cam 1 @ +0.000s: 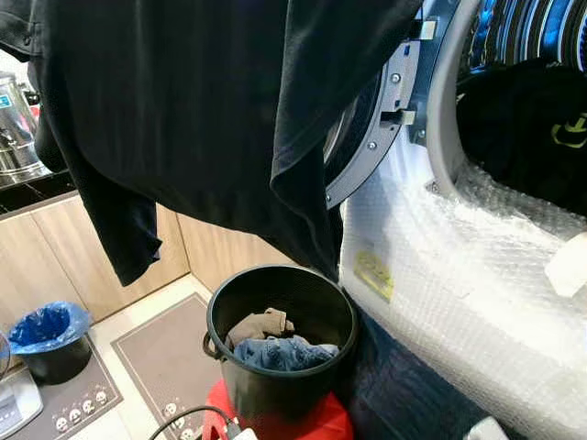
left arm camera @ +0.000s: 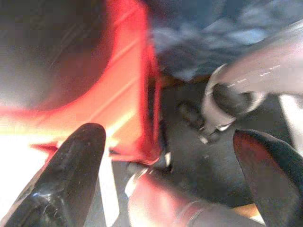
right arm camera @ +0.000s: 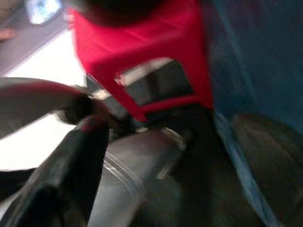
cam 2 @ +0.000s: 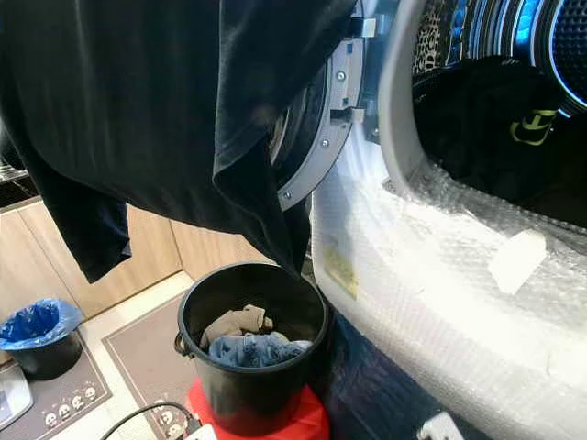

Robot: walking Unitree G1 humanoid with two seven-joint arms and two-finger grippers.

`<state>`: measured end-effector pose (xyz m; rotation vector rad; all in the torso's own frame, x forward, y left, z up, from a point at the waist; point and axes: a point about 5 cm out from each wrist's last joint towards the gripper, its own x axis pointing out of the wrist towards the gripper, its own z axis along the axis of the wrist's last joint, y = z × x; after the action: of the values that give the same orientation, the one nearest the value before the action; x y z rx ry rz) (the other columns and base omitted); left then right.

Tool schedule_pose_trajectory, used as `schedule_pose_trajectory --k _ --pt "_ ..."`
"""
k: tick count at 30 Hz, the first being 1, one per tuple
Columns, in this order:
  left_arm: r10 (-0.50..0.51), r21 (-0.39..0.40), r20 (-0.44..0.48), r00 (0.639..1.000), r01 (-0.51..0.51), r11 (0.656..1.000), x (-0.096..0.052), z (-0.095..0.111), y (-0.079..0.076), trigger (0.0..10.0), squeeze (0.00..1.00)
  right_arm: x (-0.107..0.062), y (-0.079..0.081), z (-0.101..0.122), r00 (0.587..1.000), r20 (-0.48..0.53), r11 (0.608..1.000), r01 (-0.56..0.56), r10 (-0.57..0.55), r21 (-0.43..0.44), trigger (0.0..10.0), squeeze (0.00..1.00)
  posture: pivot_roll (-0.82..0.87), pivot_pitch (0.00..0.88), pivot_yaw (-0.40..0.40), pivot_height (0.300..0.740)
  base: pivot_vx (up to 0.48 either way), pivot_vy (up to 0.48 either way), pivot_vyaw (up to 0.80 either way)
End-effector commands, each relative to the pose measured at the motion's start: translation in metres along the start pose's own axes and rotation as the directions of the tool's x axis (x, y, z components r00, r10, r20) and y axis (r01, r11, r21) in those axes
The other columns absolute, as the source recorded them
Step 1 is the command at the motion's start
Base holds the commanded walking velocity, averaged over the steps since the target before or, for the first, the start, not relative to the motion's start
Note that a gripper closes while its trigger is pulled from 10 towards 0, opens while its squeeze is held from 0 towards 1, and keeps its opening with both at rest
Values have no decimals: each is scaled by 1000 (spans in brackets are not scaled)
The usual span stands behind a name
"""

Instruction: Clothes washing

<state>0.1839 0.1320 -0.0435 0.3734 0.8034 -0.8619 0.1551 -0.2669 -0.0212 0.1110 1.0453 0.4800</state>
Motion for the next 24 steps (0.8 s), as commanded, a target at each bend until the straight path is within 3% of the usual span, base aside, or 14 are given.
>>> schedule_pose_trajectory --k 1,5,8,11,15,17,18,20,22,24 --pt "92 -13 -72 993 -94 996 3 -16 10 10000 0 12 -11 -11 986 -47 987 159 -159 -6 10000 0 -85 0 -11 740 0 0 0" --pt "182 -76 -131 975 -193 978 7 -31 16 10000 0 28 -14 -24 952 -88 956 293 -292 4 10000 0 -78 0 -5 740 0 0 0" --pt "236 -79 -163 958 -251 965 9 -36 18 10000 0 38 -9 -29 943 -103 949 317 -315 -2 10000 0 -64 0 -5 740 0 0 0" --pt "332 -75 -232 914 -357 931 8 -47 24 10000 0 53 1 -34 926 -111 933 360 -360 -17 10000 0 -53 0 -3 740 0 0 0" --pt "359 -90 -274 892 -396 914 8 -55 22 10000 0 62 7 -35 912 -110 919 393 -395 -42 10000 0 -46 0 -7 740 0 0 0" --pt "386 -162 -317 866 -450 878 7 -63 17 10000 0 73 19 -34 907 -97 913 407 -409 -41 10000 0 -30 0 -8 740 0 0 0" --pt "396 -237 -338 854 -484 842 6 -68 15 10000 0 79 26 -32 901 -86 905 425 -426 -33 10000 0 -24 0 -8 740 0 0 0" --pt "403 -297 -358 842 -512 806 5 -72 13 10000 0 82 30 -35 886 -92 888 458 -454 34 10000 0 -19 0 -7 740 0 0 0" --pt "413 -342 -381 827 -541 768 4 -75 11 10000 0 85 36 -41 881 -111 879 470 -461 83 10000 0 -13 0 -2 740 0 0 0" --pt "415 -347 -391 822 -549 761 5 -77 8 10000 0 88 41 -45 883 -129 882 463 -450 86 10000 0 -6 0 1 740 0 0 0"
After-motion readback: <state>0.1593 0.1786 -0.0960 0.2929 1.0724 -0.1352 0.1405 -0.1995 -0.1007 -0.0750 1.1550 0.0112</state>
